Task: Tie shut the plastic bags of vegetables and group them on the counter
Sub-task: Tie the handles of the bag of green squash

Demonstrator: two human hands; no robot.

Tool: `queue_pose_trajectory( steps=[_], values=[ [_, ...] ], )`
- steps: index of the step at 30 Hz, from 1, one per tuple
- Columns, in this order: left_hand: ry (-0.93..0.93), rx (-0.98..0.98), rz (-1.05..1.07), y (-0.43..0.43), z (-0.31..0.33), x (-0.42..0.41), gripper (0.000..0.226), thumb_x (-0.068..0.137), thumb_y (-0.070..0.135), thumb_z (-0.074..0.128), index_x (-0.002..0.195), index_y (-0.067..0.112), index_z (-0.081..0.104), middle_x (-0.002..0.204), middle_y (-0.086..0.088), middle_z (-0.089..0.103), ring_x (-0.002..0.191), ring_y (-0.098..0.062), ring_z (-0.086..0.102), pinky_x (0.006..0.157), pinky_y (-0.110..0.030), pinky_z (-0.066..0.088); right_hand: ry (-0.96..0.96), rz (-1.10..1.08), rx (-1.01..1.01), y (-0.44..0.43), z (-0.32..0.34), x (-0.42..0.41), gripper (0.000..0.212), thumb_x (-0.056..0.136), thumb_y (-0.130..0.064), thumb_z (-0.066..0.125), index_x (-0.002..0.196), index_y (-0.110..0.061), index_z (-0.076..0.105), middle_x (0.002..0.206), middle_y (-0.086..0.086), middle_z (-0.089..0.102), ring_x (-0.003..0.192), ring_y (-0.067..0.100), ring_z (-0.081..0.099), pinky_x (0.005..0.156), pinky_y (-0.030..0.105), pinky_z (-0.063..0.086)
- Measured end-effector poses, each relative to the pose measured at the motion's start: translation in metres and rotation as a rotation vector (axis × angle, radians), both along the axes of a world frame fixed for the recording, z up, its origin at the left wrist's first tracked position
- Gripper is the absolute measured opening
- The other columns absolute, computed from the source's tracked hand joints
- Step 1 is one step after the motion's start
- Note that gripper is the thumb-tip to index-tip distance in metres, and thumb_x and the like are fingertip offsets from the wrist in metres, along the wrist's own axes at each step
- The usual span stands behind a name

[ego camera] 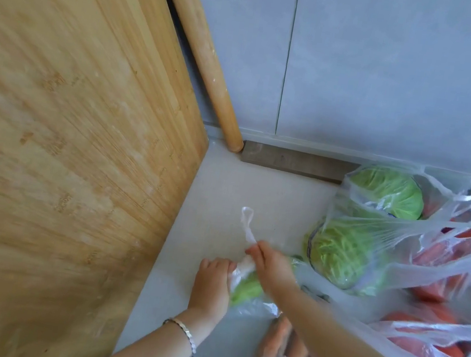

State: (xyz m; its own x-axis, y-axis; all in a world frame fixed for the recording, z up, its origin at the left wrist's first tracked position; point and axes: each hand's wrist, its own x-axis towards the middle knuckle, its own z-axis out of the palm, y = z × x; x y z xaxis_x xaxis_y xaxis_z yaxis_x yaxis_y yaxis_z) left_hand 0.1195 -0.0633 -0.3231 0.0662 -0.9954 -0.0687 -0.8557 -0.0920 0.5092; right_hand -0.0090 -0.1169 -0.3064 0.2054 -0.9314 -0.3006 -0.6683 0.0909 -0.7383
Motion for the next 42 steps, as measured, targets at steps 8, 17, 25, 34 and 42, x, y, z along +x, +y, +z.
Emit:
queue_pose_trajectory(
  steps=[8,17,25,34,42],
  values=[
    [1.018,-0.158,0.668,-0.024,0.095,-0.014,0.037,0.1,0.018,0.031,0.063,0.02,0.03,0.047,0.014,0.029,0.041,-0.001,0.026,0.041,-0.015,0.025,-0.64,-0.31,0.105,0.016,0.071,-0.004,0.036,0.091,-0.013,0.051,0.059,-0.023,0.062,0.06,-0.01,0.065,0.068,0.005,0.058,0.075,0.021,0.043],
    [1.061,0.117,0.727,-0.03,0.097,0.007,0.039,0.098,0.028,0.033,0.061,0.021,0.024,0.032,0.008,0.019,0.027,-0.002,0.016,0.03,-0.012,0.013,-0.868,-0.652,0.276,0.037,0.067,-0.013,0.029,0.089,-0.011,0.052,0.062,-0.006,0.063,0.054,-0.002,0.053,0.063,0.013,0.049,0.068,0.018,0.04],
    [0.692,-0.046,0.034,-0.043,0.156,-0.033,0.035,0.099,0.015,0.034,0.076,-0.003,0.054,0.047,-0.009,0.045,0.044,-0.016,0.044,0.061,-0.029,0.041,-0.126,0.227,-0.199,0.038,0.081,-0.003,0.03,0.089,-0.011,0.045,0.058,-0.01,0.041,0.062,0.006,0.044,0.068,0.02,0.038,0.062,0.025,0.028],
    [0.648,0.318,-0.056,-0.047,0.141,-0.052,0.043,0.098,0.032,0.037,0.126,0.0,0.042,0.078,-0.007,0.054,0.058,-0.008,0.049,0.058,-0.018,0.042,-0.384,-0.015,0.093,0.049,0.079,0.001,0.029,0.089,-0.007,0.052,0.06,-0.003,0.052,0.047,-0.01,0.036,0.04,0.003,0.034,0.045,0.016,0.024],
    [0.181,0.16,-0.327,-0.018,0.109,-0.002,0.033,0.091,0.043,0.046,0.086,0.016,0.064,0.085,-0.002,0.063,0.086,-0.014,0.058,0.082,-0.032,0.046,-0.694,-0.227,0.246,0.039,0.07,-0.01,0.029,0.092,-0.009,0.049,0.071,0.002,0.066,0.057,-0.011,0.061,0.058,-0.005,0.055,0.066,0.007,0.041]
  ],
)
